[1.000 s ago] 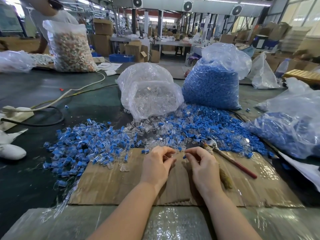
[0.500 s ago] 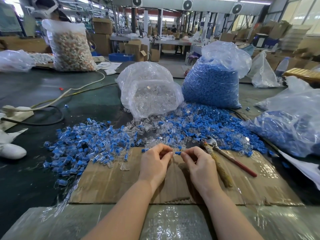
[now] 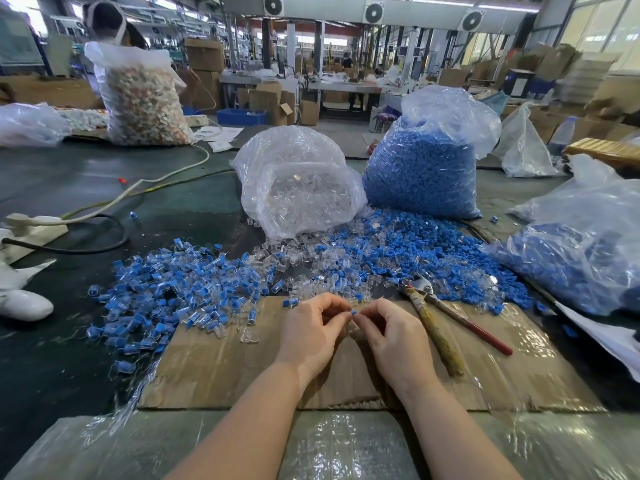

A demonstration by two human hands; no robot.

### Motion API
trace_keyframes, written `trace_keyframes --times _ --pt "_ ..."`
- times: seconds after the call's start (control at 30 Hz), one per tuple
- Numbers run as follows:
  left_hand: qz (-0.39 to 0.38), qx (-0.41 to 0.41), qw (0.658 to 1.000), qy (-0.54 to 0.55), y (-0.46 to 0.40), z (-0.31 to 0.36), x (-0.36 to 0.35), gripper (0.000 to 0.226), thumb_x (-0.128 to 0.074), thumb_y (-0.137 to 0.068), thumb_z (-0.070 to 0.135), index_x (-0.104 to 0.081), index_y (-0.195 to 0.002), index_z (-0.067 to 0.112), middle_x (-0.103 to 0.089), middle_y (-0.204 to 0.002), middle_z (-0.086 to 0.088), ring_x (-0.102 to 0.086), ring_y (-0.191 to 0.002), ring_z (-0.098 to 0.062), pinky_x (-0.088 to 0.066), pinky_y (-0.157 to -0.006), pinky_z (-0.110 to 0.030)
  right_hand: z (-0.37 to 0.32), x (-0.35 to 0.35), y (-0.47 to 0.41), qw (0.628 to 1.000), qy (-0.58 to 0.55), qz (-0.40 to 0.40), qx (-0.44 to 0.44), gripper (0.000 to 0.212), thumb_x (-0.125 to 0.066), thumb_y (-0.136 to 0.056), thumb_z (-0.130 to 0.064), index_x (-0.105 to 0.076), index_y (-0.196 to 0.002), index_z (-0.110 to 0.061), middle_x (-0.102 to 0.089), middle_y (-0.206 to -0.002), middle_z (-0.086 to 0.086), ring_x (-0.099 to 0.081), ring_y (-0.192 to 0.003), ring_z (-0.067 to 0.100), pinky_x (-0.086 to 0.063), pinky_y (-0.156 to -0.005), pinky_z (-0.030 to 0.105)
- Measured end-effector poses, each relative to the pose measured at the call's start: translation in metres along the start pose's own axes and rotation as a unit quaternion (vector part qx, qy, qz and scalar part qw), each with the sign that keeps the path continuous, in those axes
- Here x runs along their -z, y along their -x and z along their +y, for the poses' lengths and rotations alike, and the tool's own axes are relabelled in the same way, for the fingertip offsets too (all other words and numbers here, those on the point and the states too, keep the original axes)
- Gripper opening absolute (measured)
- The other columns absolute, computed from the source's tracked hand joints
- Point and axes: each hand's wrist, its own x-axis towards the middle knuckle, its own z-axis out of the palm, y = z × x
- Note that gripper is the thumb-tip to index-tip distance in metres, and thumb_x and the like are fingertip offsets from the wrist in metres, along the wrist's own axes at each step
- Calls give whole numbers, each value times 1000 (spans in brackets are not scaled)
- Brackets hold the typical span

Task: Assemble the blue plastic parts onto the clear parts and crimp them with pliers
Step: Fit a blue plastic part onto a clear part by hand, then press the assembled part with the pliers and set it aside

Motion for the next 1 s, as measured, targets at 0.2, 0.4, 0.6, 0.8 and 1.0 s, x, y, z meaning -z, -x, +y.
trace_keyframes --times 0.2,0.4,0.6,0.8,1.0 --pt "16 4 1000 1 0 1 1 23 -62 -88 12 -62 -82 34 -66 -81 15 -61 -79 4 -45 -70 -5 -5 1 1 999 -34 29 20 10 -72 -80 -17 -65 -88 -17 -62 -78 -10 -57 -72 11 -51 -71 36" --pt "9 -3 1000 -12 1 3 2 23 -60 -89 12 -63 -83 34 -66 -82 14 -60 -79 4 -46 -72 -6 -5 4 1 998 -39 -1 57 23 -73 -77 -12 -71 -96 -25 -57 -82 -14 -54 -68 4 -51 -68 32" --pt "10 0 1000 3 2 3 2 25 -63 -87 10 -62 -79 34 -67 -78 12 -60 -74 4 -45 -67 -5 -5 3 1 998 -41 3 56 20 -74 -77 -12 -72 -94 -23 -57 -83 -18 -55 -69 2 -50 -68 27" --pt "13 11 1000 24 2 4 1 22 -67 -83 8 -63 -78 30 -68 -79 5 -64 -77 -8 -52 -72 -18 -7 3 2 998 -26 4 64 21 -75 -75 -10 -71 -93 -21 -56 -81 -16 -55 -70 5 -51 -68 29" --pt "21 18 999 25 2 4 2 20 -67 -83 8 -63 -79 27 -66 -76 8 -60 -70 2 -45 -64 -7 -7 7 1 996 43 67 39 20 -69 -80 -10 -67 -99 -12 -61 -90 -1 -56 -89 19 -47 -83 38"
